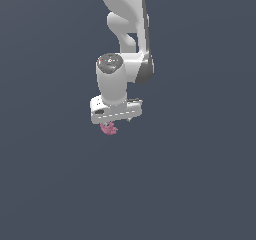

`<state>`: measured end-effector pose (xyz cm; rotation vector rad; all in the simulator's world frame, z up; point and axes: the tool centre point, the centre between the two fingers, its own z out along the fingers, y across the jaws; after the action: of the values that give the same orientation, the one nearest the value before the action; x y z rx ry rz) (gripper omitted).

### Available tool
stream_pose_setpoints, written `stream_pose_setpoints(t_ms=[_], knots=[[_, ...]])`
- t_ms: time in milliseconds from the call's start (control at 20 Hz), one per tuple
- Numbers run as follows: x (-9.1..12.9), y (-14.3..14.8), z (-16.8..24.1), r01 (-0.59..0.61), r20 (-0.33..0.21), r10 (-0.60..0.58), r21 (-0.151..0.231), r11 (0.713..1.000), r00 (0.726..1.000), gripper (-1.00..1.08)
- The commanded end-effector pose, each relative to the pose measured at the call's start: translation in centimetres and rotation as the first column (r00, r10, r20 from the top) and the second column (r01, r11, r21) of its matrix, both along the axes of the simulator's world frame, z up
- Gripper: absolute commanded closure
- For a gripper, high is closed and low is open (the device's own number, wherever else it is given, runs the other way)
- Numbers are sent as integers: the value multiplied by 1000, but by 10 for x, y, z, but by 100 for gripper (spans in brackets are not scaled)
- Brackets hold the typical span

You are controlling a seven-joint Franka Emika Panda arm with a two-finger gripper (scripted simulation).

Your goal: Pick up the object and move it to a goal position.

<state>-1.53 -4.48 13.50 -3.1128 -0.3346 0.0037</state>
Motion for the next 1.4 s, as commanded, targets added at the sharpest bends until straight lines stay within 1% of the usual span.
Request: stream_pose_setpoints(t_ms=[0,350,650,1000,1350], knots=[[-4,-10,-8,-52,1,52,-2,999,999,-92],[-16,-36,-30,-189,3,189,-7,982,982,-92],[-24,-51,-42,-270,3,270,-9,963,963,-92],[-29,-59,-49,-317,4,317,-10,949,949,-92],[-30,-60,-52,-317,3,317,-10,948,948,-92]])
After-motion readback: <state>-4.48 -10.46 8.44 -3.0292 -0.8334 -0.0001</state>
